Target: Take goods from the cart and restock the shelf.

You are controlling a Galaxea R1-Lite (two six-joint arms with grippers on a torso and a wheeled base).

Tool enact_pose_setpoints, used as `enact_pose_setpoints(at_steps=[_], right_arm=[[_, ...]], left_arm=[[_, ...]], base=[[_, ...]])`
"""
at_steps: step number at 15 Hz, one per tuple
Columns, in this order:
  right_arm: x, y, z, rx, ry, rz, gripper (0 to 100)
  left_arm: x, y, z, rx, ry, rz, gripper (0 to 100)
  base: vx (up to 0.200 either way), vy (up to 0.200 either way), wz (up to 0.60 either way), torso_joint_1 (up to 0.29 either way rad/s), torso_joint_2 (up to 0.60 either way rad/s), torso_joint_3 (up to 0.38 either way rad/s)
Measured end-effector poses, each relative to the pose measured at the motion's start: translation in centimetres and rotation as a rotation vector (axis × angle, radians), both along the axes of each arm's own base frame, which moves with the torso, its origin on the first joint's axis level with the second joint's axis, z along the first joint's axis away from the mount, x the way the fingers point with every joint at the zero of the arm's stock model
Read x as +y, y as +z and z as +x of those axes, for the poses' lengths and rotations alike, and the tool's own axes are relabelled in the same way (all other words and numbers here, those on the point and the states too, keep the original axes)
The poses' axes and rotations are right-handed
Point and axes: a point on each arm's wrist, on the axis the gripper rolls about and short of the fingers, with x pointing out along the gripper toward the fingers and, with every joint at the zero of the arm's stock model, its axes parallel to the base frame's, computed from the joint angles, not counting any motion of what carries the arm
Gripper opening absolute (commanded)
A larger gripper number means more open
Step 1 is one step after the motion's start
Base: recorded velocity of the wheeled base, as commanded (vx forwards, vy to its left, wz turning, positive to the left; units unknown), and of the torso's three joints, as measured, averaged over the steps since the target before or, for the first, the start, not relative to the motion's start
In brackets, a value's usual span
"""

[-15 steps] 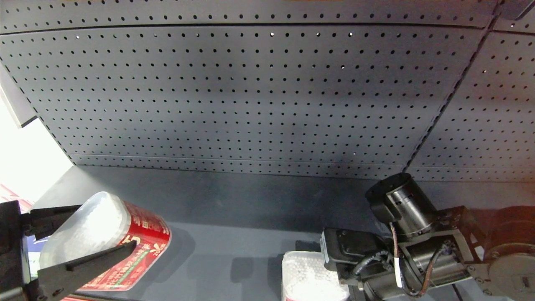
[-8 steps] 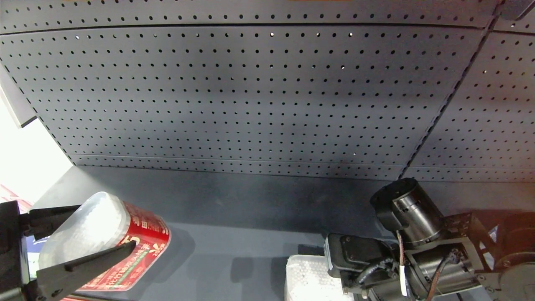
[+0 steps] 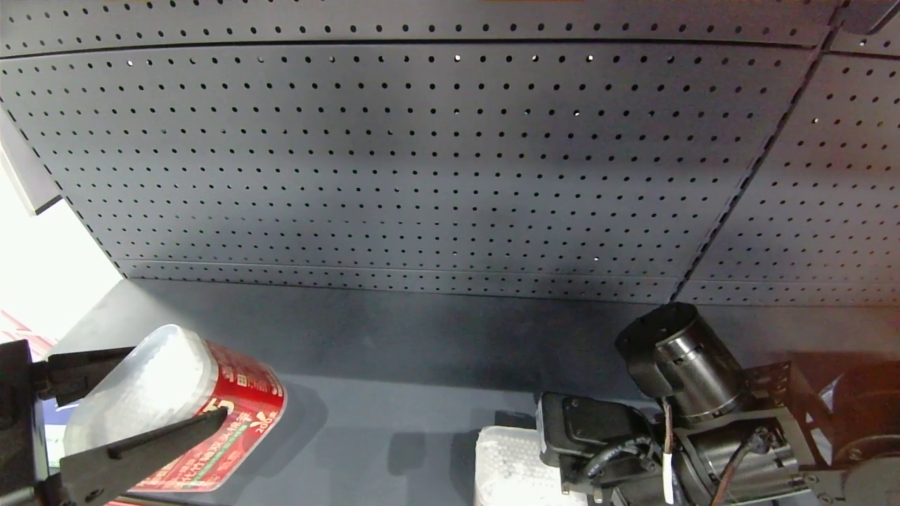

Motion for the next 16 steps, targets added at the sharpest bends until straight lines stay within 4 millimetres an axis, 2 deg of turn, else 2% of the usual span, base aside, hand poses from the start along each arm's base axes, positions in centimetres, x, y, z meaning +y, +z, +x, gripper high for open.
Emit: enact_pose_setpoints(at_steps=[12,13,16], right_arm=[[0.22,-0.11,-0.29,0.003,0.010,-0.004,0],[0.22,-0.10,-0.28,0.004,0.007,-0.003,100],[0.31,0.13,-0.18,0.011,-0.010,0.007,100]], left_arm=[[0.01,-0.39,-0.02,0.012,0.000,0.003,0],[0.01,-0.45,-0.03,0.015,0.000,0.004,0],[0.01,-0.48,-0.03,0.016,0.000,0.004,0]], base=[[0.000,0.000,0.00,0.000,0.00,0.000],[0.000,0.000,0.00,0.000,0.00,0.000],[0.000,0.000,0.00,0.000,0.00,0.000]])
